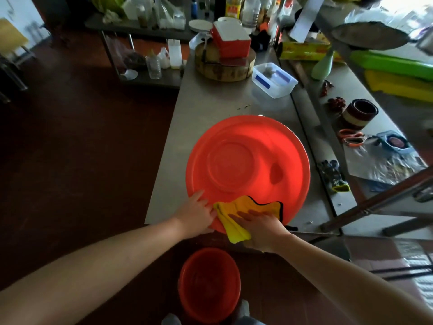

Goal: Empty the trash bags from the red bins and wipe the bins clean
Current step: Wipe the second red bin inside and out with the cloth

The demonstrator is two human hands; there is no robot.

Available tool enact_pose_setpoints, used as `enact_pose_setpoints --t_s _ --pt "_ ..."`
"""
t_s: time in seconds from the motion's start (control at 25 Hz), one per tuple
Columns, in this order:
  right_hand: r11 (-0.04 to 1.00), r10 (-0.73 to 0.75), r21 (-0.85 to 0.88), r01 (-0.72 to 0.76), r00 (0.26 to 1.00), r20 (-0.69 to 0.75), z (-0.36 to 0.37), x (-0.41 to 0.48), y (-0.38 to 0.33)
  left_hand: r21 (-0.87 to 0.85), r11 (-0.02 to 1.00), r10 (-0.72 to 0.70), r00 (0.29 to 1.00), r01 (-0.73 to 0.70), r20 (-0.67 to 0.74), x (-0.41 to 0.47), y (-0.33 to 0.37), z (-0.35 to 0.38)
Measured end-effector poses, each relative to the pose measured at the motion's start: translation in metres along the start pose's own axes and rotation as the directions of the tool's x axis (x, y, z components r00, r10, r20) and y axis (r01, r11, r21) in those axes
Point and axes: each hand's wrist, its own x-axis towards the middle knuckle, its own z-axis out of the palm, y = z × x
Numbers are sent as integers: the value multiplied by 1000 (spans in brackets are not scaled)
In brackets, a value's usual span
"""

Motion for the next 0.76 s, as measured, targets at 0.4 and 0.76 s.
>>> enact_pose_setpoints --t_s 0.4,0.76 --pt "953 -65 -289 87 994 87 -4 -17 52 259 956 154 986 -134 -58 -1 -76 -11" --pt "894 -3 -448 4 1000 2 -6 -18 40 299 944 161 986 -142 -38 3 -69 -25"
